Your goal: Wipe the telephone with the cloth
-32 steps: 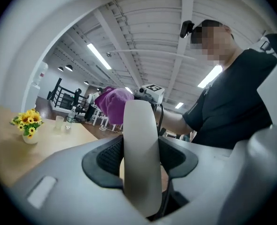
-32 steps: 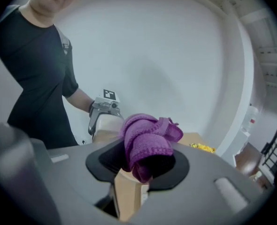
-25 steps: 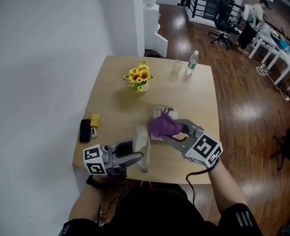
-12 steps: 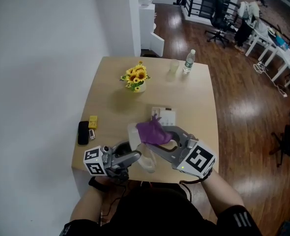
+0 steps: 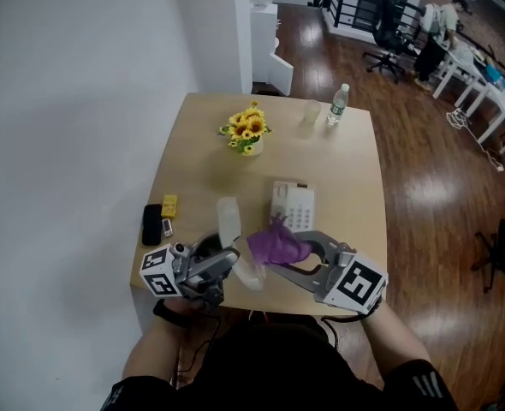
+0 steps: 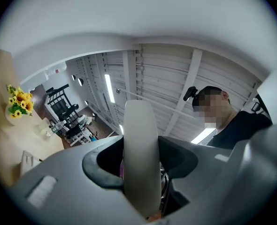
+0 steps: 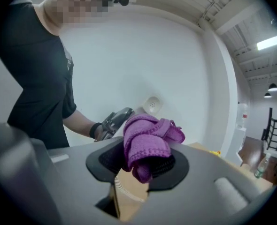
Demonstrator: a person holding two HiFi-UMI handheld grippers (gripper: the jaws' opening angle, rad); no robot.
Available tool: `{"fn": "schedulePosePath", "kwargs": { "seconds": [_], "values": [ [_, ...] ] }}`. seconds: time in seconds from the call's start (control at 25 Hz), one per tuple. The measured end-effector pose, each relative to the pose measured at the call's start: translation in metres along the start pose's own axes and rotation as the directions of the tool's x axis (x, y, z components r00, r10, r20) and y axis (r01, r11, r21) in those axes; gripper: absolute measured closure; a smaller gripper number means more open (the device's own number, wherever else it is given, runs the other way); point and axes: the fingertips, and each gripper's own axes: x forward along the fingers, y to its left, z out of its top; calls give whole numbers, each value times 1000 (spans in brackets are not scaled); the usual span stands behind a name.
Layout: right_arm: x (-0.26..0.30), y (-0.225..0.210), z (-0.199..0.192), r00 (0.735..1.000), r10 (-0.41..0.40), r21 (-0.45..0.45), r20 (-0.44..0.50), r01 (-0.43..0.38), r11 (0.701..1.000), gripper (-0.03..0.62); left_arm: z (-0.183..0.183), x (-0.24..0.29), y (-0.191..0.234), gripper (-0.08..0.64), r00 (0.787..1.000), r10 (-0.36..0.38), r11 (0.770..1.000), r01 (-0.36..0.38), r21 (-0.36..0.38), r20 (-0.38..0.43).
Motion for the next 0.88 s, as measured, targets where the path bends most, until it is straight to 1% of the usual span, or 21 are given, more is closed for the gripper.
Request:
{"fn": "schedulePosePath", "kwargs": {
  "seconds": [0.16, 0.24, 0.32, 0.4, 0.52, 0.72, 0.8, 0.88],
  "values": [
    [19, 13, 2, 997, 24, -50, -71, -27, 998, 456, 7, 1, -5, 345, 1000, 10, 1000, -10, 15, 14],
    [29, 21, 2, 995, 41, -72, -91, -47, 996, 456, 10, 0, -6, 347, 999, 13, 1000, -13, 20, 36],
    [34, 31, -2, 991, 68, -81, -117, -78, 994, 457, 14, -1, -8, 347, 998, 3, 1000, -4, 16, 65],
    [36, 42, -6, 986, 92, -95, -137, -106, 990, 457, 17, -2, -13, 347, 997, -8, 1000, 7, 16, 79],
    [35, 49, -8, 988, 99, -92, -122, -111, 990, 457, 17, -3, -16, 347, 997, -17, 1000, 15, 19, 82],
    [28, 58, -12, 991, 92, -69, -98, -99, 993, 457, 16, -3, -16, 347, 995, -22, 1000, 22, 2, 99],
    [26, 62, -17, 990, 88, -85, -111, -98, 992, 457, 13, -5, -11, 347, 996, -16, 1000, 16, -2, 90],
    [23, 67, -20, 989, 81, -123, -125, -96, 988, 457, 10, -5, -9, 347, 997, -9, 1000, 9, -3, 82]
  ]
}}
